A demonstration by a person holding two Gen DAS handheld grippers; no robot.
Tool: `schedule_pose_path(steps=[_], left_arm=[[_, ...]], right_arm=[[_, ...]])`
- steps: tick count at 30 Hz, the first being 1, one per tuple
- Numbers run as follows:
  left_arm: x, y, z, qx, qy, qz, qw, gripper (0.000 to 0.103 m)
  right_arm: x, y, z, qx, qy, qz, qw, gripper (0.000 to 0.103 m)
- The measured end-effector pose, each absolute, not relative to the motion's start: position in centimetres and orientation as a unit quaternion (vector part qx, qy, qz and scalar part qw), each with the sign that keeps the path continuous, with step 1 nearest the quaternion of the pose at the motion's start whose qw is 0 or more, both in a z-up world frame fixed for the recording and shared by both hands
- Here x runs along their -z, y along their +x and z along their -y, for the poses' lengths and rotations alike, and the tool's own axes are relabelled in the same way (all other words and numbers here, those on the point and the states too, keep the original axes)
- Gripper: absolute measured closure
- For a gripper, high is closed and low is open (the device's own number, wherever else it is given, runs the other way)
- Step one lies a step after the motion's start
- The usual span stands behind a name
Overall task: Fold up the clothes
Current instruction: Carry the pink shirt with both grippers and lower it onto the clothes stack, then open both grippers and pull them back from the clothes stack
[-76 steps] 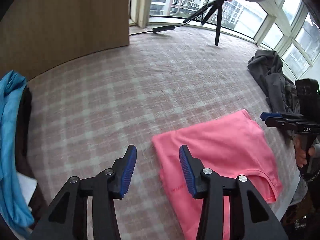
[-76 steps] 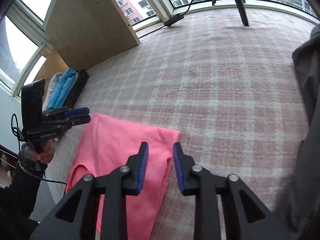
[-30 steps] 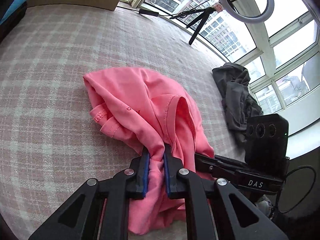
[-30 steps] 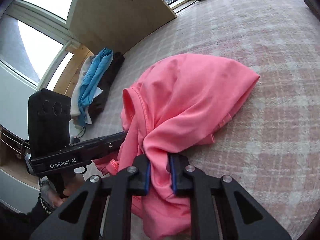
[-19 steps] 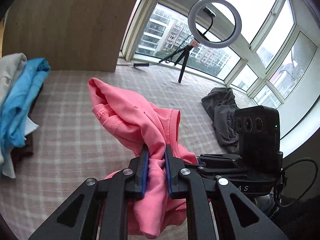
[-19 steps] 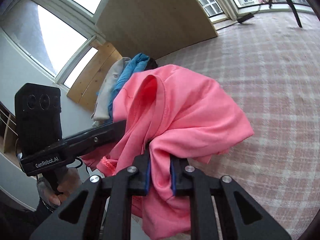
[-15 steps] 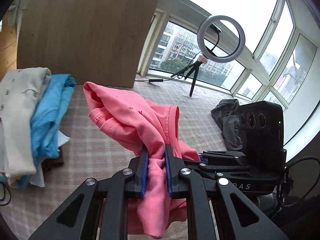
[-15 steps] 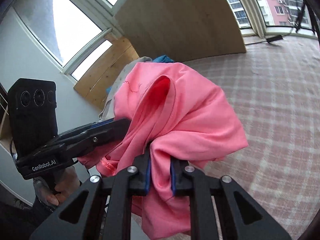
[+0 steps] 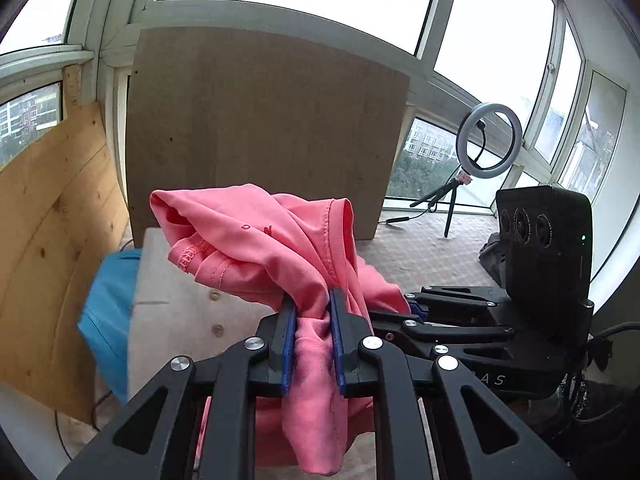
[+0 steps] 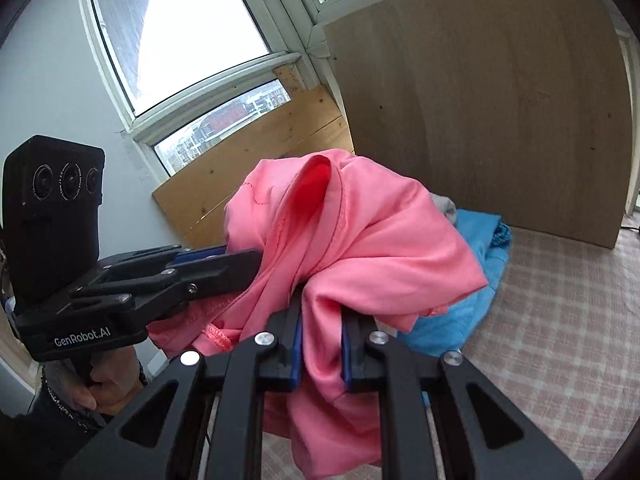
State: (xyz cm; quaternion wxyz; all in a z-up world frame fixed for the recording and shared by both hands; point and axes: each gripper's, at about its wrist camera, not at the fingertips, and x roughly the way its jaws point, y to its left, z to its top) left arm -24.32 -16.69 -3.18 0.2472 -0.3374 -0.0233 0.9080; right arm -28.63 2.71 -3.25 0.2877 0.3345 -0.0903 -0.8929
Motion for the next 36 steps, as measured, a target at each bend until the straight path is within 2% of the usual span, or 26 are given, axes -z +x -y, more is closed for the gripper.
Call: schedule_pose_path(steps=[2, 4, 5, 7, 11, 16, 18, 21, 22, 25, 27, 29, 33, 36], left_arm=[[6.0, -26.3, 19.9, -0.906, -0.388, -0.036, 0.164, 0.083], [9.4, -28.2, 23.2, -0.888, -0.449, -0.087, 0.056, 0.085], [9.4, -28.2, 23.3, -0.889, -0.447, -0.082, 0.061, 0.085], [9.6, -28.3, 23.7, -0.891, -0.443, -0.074, 0.071, 0.085], [9.9, -28.4, 24.4, -0.894, -0.435, -0.057, 0.091, 0.075], [10.1, -28.8, 25.0, -0.898, -0.423, -0.036, 0.117, 0.073], [9.7, -31.3, 23.4, -0.901, -0.413, -0.031, 0.13, 0.073], [10.3, -34.7, 21.5, -0.906, -0.401, -0.051, 0.126, 0.065], [11.1, -36.0, 21.3, -0.905, -0.405, -0.062, 0.116, 0.059], [13.2, -38.4, 22.1, -0.892, -0.439, -0.052, 0.096, 0.057], [12.5, -37.9, 23.0, -0.894, -0.437, -0.024, 0.099, 0.057], [11.2, -36.2, 23.3, -0.901, -0.421, -0.039, 0.096, 0.059], [9.7, -31.1, 23.3, -0.905, -0.403, -0.068, 0.118, 0.057], [10.5, -27.2, 23.4, -0.904, -0.403, -0.078, 0.12, 0.054]], right_arm=[[5.2, -29.9, -2.7, 0.887, 0.373, 0.087, 0.256, 0.089], [7.3, -31.2, -2.9, 0.879, 0.414, 0.084, 0.222, 0.087], [8.4, -31.9, -3.0, 0.874, 0.434, 0.082, 0.205, 0.084], [9.4, -32.3, -4.1, 0.868, 0.45, 0.096, 0.188, 0.084], [8.6, -30.9, -8.4, 0.868, 0.42, 0.173, 0.198, 0.069], [5.9, -33.3, -7.0, 0.891, 0.379, 0.132, 0.212, 0.068], [5.7, -35.4, -5.3, 0.891, 0.375, 0.117, 0.226, 0.068], [7.6, -39.5, -2.9, 0.883, 0.404, 0.09, 0.221, 0.068], [8.3, -40.8, -2.3, 0.882, 0.411, 0.077, 0.217, 0.068], [10.1, -43.6, -2.3, 0.879, 0.431, 0.063, 0.193, 0.068], [9.8, -43.7, -3.3, 0.875, 0.436, 0.08, 0.195, 0.068], [8.4, -42.7, -4.4, 0.878, 0.426, 0.091, 0.2, 0.068], [6.4, -37.5, -5.4, 0.889, 0.403, 0.066, 0.209, 0.063], [6.7, -32.8, -5.1, 0.892, 0.402, 0.037, 0.206, 0.063]])
